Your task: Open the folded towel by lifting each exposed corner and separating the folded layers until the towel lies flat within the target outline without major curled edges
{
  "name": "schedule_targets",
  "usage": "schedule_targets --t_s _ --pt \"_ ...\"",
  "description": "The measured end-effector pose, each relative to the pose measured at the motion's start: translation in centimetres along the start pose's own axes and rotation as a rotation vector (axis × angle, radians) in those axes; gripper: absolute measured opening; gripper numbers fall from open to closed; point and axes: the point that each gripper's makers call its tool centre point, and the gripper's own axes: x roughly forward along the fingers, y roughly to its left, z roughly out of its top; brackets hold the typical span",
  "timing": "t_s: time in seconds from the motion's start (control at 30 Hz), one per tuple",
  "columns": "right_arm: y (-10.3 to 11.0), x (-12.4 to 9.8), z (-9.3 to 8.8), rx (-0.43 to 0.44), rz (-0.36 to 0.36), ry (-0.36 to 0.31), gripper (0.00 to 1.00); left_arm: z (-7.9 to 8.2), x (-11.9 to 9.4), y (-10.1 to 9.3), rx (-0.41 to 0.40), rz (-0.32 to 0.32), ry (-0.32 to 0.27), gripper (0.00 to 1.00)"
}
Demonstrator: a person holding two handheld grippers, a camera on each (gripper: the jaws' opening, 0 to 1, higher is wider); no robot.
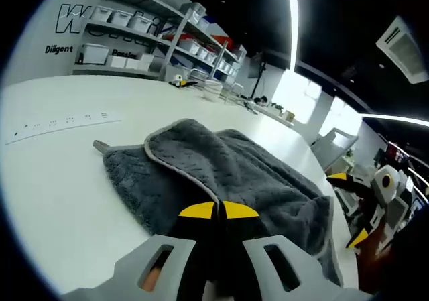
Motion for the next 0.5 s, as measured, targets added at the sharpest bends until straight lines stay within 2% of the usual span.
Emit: schedule_targets --t_s 0.2,0.33,0.37,0.5 --pt "0.2 0.3 0.1 0.001 0.007 0.007 0.99 0.1 -2.0 1.2 -0.003 0.015 0.001 0.02" --pt "0.3 0.5 0.4 -0.001 0.012 0.004 0.99 0.6 -3.3 3.0 -0.003 0.024 0.007 0.02" --pt "0.4 0.5 0.4 -0.009 0.013 0.008 0.99 0.6 -2.9 2.7 -0.007 0.023 0.009 0.02" --pt "0.5 0.7 0.6 -0.011 0.02 0.009 0.99 0.3 -4.0 2.9 -0.001 0.025 0.018 0.02"
